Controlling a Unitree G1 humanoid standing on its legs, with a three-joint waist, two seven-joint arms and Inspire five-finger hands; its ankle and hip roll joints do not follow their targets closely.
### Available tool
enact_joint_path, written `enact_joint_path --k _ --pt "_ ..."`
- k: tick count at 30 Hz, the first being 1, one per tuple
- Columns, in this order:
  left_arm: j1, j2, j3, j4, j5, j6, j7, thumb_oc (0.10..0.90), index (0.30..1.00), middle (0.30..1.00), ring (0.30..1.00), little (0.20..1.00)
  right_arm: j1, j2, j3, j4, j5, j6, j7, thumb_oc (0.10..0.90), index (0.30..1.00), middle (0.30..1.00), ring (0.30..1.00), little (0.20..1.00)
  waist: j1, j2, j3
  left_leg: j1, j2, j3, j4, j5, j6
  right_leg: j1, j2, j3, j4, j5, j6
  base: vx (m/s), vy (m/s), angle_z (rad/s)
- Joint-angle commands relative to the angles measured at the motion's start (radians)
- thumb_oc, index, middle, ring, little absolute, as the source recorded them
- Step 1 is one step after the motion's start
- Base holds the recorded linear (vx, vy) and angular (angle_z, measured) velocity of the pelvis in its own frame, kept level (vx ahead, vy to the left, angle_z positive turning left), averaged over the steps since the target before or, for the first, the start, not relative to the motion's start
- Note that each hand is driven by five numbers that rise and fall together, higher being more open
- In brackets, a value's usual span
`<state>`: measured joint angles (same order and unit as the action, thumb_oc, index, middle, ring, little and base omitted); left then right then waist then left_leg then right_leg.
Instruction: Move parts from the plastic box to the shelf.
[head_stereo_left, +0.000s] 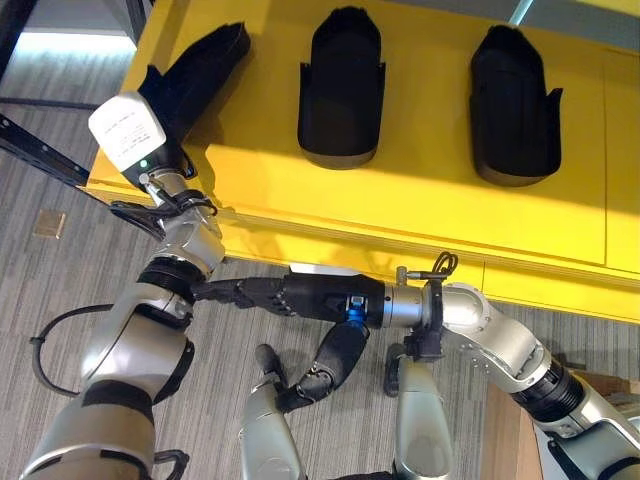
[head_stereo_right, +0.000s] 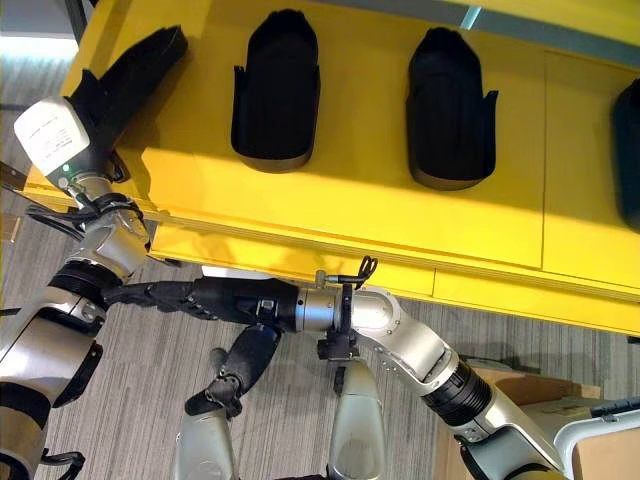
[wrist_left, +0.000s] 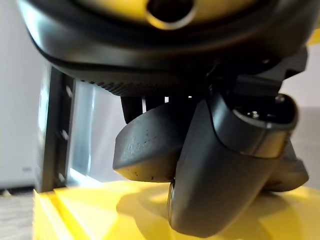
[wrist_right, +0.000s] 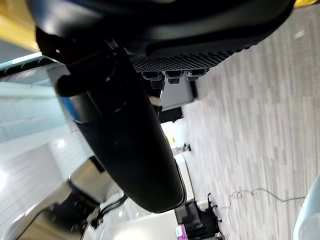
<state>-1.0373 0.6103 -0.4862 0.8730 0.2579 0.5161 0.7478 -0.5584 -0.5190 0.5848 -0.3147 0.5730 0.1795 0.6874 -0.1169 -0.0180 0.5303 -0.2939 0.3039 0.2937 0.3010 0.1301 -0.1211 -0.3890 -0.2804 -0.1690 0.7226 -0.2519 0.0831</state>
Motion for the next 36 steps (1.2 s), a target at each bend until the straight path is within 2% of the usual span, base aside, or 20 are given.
enact_joint_path --k 1,2,3,4,5,6,7,11,13,18,26,32,36 --pt "-0.073 0.091 0.044 0.001 -0.053 -0.027 0.091 0.4 0.3 0.3 0.3 0.3 -0.03 0.11 0.02 -0.054 0.073 -0.036 0.025 0.9 1.0 1.0 1.0 1.0 0.002 0.047 -0.076 0.002 0.101 -0.07 0.099 -0.023 -0.054 0.01 0.05 0.01 -0.105 0.044 -0.014 0.26 0.552 0.23" --pt "-0.077 0.088 0.047 0.017 -0.093 -0.034 0.108 0.4 0.3 0.3 0.3 0.3 -0.042 0.109 0.027 -0.045 0.066 -0.019 0.031 0.9 1.0 1.0 1.0 1.0 0.014 0.061 -0.072 0.008 0.095 -0.092 -0.07 0.07 -0.068 0.023 0.05 0.018 -0.095 0.021 -0.01 0.22 0.561 0.13" --pt "-0.077 0.087 0.049 0.019 -0.098 -0.035 0.11 0.4 0.3 0.3 0.3 0.3 -0.044 0.109 0.028 -0.044 0.065 -0.017 0.032 0.9 1.0 1.0 1.0 1.0 0.017 0.065 -0.072 0.01 0.098 -0.094 -0.092 0.089 -0.071 0.024 0.054 0.019 -0.098 0.021 -0.011 0.19 0.498 0.0" --pt "-0.071 0.086 0.058 0.026 -0.118 -0.037 0.113 0.4 0.3 0.3 0.3 0.3 -0.048 0.1 0.027 -0.039 0.062 -0.009 0.046 0.9 1.0 1.0 1.0 1.0 0.023 0.076 -0.073 0.008 0.101 -0.108 -0.169 0.144 -0.078 0.034 0.053 0.02 -0.088 -0.004 -0.015 0.16 0.427 -0.13" --pt "-0.058 0.081 0.075 0.025 -0.127 -0.03 0.117 0.4 0.3 0.3 0.3 0.3 -0.047 0.098 0.034 -0.025 0.05 -0.017 0.062 0.9 1.0 1.0 1.0 1.0 0.03 0.079 -0.072 -0.004 0.102 -0.14 -0.23 0.162 -0.074 0.037 0.05 0.031 -0.064 -0.031 -0.017 0.16 0.437 -0.13" --pt "-0.056 0.082 0.08 0.025 -0.132 -0.03 0.117 0.4 0.3 0.3 0.3 0.3 -0.05 0.094 0.034 -0.022 0.053 -0.02 0.067 0.9 1.0 1.0 1.0 1.0 0.032 0.079 -0.073 -0.003 0.103 -0.141 -0.236 0.152 -0.07 0.035 0.049 0.034 -0.054 -0.04 -0.016 0.15 0.383 -0.26" --pt "-0.045 0.106 0.095 0.026 -0.145 -0.039 0.097 0.4 0.3 0.3 0.3 0.3 -0.034 0.087 0.053 -0.007 0.045 -0.049 0.069 0.9 1.0 1.0 1.0 1.0 0.051 0.07 -0.079 -0.015 0.087 -0.223 -0.202 0.125 -0.063 0.012 0.055 0.075 0.004 -0.068 -0.011 0.11 0.215 -0.42" --pt "-0.056 0.124 0.1 0.027 -0.136 -0.053 0.062 0.4 0.3 0.3 0.3 0.3 -0.018 0.053 0.063 -0.023 0.081 -0.062 0.036 0.9 1.0 1.0 1.0 1.0 0.048 0.063 -0.096 -0.034 0.069 -0.206 -0.137 0.068 -0.055 -0.02 0.045 0.085 0.057 -0.089 0.003 0.09 0.194 -0.71" --pt "-0.083 0.094 0.084 0.021 -0.12 -0.041 0.069 0.4 0.3 0.3 0.3 0.3 0.0 0.042 0.055 -0.04 0.076 -0.094 0.038 0.9 1.0 1.0 1.0 1.0 0.051 0.044 -0.088 -0.068 0.041 -0.225 -0.093 0.04 -0.05 -0.025 0.04 0.091 0.062 -0.094 0.016 -0.01 0.028 0.01" --pt "-0.12 0.047 0.057 0.024 -0.132 -0.048 0.109 0.4 0.3 0.3 0.3 0.3 -0.03 0.04 0.046 -0.067 0.073 -0.086 0.018 0.9 1.0 1.0 1.0 1.0 0.055 0.038 -0.064 -0.084 0.042 -0.222 -0.11 0.049 -0.051 -0.014 0.049 0.08 -0.001 -0.063 0.018 -0.02 0.003 0.08" --pt "-0.119 0.028 0.067 0.009 -0.198 -0.052 0.113 0.4 0.3 0.3 0.3 0.3 -0.029 0.025 0.027 -0.066 0.073 -0.077 0.002 0.9 1.0 1.0 1.0 1.0 0.051 0.033 -0.056 -0.08 0.055 -0.203 -0.114 0.044 -0.048 -0.019 0.052 0.064 -0.026 -0.046 0.02 0.06 -0.008 -0.02" --pt "-0.142 0.03 0.077 0.028 -0.256 -0.063 0.107 0.4 0.3 0.3 0.3 0.3 -0.011 0.035 0.009 -0.082 0.079 -0.05 -0.009 0.9 1.0 1.0 1.0 1.0 0.027 0.022 -0.056 -0.062 0.054 -0.183 -0.104 0.019 -0.044 -0.026 0.066 0.072 -0.05 -0.026 0.022 0.12 0.004 -0.02" --pt "-0.159 0.029 0.074 0.018 -0.239 -0.056 0.124 0.4 0.3 0.3 0.3 0.3 0.005 0.025 -0.001 -0.083 0.078 -0.031 -0.023 0.9 1.0 1.0 1.0 1.0 0.018 0.021 -0.055 -0.058 0.044 -0.186 -0.086 -0.002 -0.039 -0.025 0.075 0.08 -0.065 -0.02 0.016 0.12 0.006 -0.09"
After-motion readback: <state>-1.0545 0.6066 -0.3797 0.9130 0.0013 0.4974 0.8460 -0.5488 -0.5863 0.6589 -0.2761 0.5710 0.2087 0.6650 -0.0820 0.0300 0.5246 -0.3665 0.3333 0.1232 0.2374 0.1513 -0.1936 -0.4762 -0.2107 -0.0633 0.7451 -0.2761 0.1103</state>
